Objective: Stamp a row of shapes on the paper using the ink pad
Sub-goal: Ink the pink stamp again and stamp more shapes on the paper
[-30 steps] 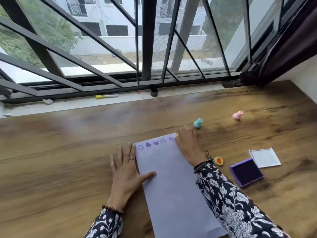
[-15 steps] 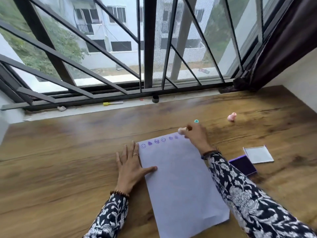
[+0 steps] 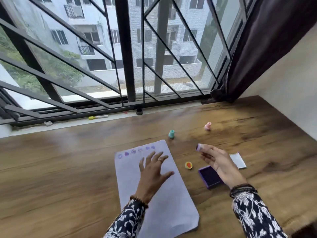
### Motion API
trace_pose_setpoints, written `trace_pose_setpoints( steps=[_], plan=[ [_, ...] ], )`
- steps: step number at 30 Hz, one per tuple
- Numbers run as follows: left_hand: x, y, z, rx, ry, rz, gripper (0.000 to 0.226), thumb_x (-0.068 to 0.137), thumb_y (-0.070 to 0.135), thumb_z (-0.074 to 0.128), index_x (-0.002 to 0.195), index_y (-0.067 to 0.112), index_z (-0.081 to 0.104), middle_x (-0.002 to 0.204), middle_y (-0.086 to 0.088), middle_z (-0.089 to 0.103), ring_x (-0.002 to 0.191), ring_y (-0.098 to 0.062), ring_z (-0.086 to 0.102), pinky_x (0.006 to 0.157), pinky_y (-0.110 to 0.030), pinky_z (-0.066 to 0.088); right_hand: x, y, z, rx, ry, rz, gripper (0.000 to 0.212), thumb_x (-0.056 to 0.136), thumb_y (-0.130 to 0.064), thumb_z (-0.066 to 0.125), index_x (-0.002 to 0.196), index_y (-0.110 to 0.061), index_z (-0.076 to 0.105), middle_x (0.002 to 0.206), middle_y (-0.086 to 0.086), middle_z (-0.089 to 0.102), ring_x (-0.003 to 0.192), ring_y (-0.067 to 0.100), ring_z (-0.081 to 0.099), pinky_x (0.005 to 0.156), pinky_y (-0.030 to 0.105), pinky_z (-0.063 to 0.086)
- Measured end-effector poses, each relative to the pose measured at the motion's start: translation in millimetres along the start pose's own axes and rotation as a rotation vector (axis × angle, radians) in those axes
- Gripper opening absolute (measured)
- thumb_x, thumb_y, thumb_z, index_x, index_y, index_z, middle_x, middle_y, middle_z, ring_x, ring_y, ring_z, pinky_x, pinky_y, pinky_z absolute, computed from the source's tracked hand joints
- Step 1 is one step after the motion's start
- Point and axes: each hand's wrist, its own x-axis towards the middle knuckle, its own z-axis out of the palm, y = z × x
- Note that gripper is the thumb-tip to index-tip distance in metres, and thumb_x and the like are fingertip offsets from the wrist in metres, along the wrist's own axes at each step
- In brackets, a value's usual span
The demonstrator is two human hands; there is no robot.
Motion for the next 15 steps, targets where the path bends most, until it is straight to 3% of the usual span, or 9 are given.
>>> trace_pose_setpoints(
  steps=[8, 11, 15],
  plan=[
    [3.3, 53.0, 54.1, -0.038, -0.020, 0.144, 0.060, 0.078, 0.051, 0.059, 0.132, 0.033, 0.041, 0.141, 0.014, 0.041, 0.137, -0.009, 0.021, 0.104, -0.027, 0.008, -2.6, 11.0, -52.7, 0.353, -0.123, 0.212, 0.016, 0.088, 0.003, 0.048, 0.090, -0.002, 0.063, 0.070, 0.004, 0.074, 0.060, 0.008, 0.069, 0.063, 0.016, 0.057],
    [2.6, 68.2, 71.6, -0.010, -0.067, 0.125, 0.067, 0.075, 0.057, 0.059, 0.134, 0.030, 0.039, 0.139, 0.011, 0.040, 0.132, -0.014, 0.025, 0.103, -0.032, 0.014, -2.3, 15.5, -67.6, 0.296, -0.120, 0.197, 0.014, 0.086, 0.004, 0.051, 0.088, 0.001, 0.065, 0.076, 0.006, 0.071, 0.060, 0.005, 0.067, 0.061, 0.013, 0.057],
    [6.6, 82.2, 85.3, 0.008, -0.114, 0.069, 0.075, 0.073, 0.060, 0.059, 0.136, 0.027, 0.037, 0.135, 0.006, 0.041, 0.128, -0.017, 0.026, 0.101, -0.035, 0.020, 1.2, 14.6, -83.1, 0.191, -0.120, 0.151, 0.014, 0.085, 0.002, 0.052, 0.086, -0.003, 0.066, 0.070, 0.001, 0.074, 0.060, 0.003, 0.067, 0.058, 0.013, 0.056]
  ],
)
